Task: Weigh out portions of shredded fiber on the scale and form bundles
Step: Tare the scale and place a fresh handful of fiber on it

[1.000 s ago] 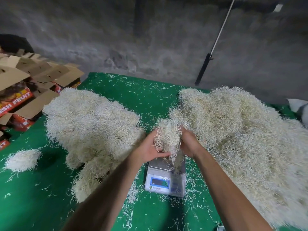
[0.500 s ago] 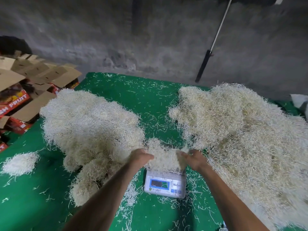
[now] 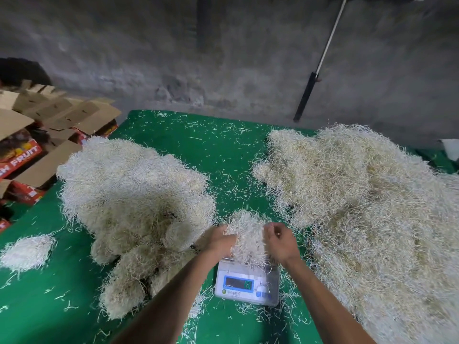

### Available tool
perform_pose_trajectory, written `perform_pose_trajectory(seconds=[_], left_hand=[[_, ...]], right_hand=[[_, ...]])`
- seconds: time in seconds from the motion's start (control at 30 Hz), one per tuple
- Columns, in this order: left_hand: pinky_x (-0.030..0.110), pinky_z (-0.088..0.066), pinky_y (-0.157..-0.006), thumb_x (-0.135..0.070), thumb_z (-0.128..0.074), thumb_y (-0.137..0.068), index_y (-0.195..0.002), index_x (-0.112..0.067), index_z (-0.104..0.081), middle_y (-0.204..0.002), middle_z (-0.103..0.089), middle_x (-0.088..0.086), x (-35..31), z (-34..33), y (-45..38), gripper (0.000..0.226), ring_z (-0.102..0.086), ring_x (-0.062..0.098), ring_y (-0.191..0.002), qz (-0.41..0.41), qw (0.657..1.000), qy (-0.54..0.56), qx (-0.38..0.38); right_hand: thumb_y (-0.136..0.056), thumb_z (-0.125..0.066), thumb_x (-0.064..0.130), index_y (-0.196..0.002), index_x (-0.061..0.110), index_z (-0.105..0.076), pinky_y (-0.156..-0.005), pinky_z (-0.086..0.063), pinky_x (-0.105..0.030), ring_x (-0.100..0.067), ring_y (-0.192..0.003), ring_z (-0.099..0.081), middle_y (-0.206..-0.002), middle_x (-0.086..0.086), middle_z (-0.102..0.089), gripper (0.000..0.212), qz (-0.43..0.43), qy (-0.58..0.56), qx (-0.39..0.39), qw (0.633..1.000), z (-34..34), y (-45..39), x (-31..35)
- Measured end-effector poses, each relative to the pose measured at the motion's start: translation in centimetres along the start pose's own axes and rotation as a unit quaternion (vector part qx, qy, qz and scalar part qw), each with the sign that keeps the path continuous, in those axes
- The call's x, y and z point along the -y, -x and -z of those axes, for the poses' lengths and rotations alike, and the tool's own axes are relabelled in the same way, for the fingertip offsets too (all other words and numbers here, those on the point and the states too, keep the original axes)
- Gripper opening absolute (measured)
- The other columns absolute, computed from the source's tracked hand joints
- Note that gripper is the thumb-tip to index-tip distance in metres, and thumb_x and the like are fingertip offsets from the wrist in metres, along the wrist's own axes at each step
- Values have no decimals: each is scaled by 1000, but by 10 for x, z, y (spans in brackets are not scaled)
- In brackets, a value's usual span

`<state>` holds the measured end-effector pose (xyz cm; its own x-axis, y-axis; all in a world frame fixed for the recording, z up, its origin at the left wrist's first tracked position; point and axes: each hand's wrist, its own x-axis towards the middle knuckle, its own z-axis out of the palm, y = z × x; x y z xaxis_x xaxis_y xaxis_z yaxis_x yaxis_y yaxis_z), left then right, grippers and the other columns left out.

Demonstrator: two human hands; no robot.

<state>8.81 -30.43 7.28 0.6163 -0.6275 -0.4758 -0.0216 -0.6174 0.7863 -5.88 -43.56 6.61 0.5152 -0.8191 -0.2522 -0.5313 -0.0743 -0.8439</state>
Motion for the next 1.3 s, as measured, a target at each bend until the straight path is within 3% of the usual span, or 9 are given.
perform_pose_trajectory(seconds=[0.13,0.27,0.37,0.5,0.67,0.8,0.87,1.03,1.3], left_hand=[[29,-57,-90,-31,-62,-99,-148,-11,-43,-142,-52,9,10,13,-1,56,-61,17,-108,-14,990,-94,-107],[21,-45,-57,-37,-53,-103,-115,-9,-55,-109,-62,6,12,15,-2,30,-57,11,-76,-59,980,-91,-166],[28,-54,-60,-45,-43,-105,-94,-12,-56,-83,-60,4,6,10,-2,37,-59,11,-65,-12,991,-48,-124],[29,-60,-64,-23,-57,-104,-128,-3,-59,-89,-63,5,-11,7,-1,32,-66,18,-75,96,973,209,21],[22,-58,-58,-19,-67,-96,-121,-11,-63,-100,-62,6,-10,24,-5,26,-61,14,-82,65,984,164,-28],[39,-61,-84,-29,-70,-95,-133,-16,-60,-115,-64,8,8,33,6,41,-63,20,-95,12,988,144,-53],[40,-60,-86,-28,-69,-96,-137,-14,-58,-129,-61,14,18,35,17,45,-62,25,-103,21,983,175,-55],[34,-59,-76,-28,-60,-101,-138,-12,-55,-137,-58,16,47,31,44,41,-62,24,-101,27,978,205,-18],[54,-35,-116,-57,-36,-104,-156,-9,-29,-158,-37,16,90,16,70,71,-43,31,-141,98,955,260,104]], right_hand=[[-103,-53,48,-128,15,-62,-94,-58,-52,-27,-108,-67,-133,-11,-62,42,41,178,-64,981,6,0,-13],[-104,-52,42,-137,8,-52,-94,-58,-48,-29,-107,-68,-133,-15,-61,47,26,106,-69,992,-1,-2,-15],[-108,-46,36,-126,9,-55,-68,-58,-26,-17,-85,-69,-110,-9,-69,33,1,101,-27,995,-10,1,-8],[-107,-47,17,-104,16,-48,-56,-56,-23,-13,-68,-63,-87,-5,-62,3,29,153,66,986,-10,5,-3],[-108,-44,41,-130,14,-54,-63,-53,-19,-11,-78,-66,-95,4,-63,36,56,179,28,982,20,8,2],[-107,-49,40,-138,7,-50,-79,-52,-25,-22,-95,-67,-130,-14,-65,45,60,170,-1,984,25,20,-8],[-107,-49,38,-128,13,-55,-63,-47,-10,-7,-77,-59,-127,-13,-65,34,42,141,-8,989,23,32,-14],[-108,-44,41,-125,-3,-57,-54,-49,-17,-16,-72,-65,-94,-6,-69,49,-54,107,17,993,10,63,-38],[-110,-42,33,-108,3,-68,-99,-56,-43,-25,-92,-76,-101,-12,-77,40,-133,-28,58,989,-10,108,-71]])
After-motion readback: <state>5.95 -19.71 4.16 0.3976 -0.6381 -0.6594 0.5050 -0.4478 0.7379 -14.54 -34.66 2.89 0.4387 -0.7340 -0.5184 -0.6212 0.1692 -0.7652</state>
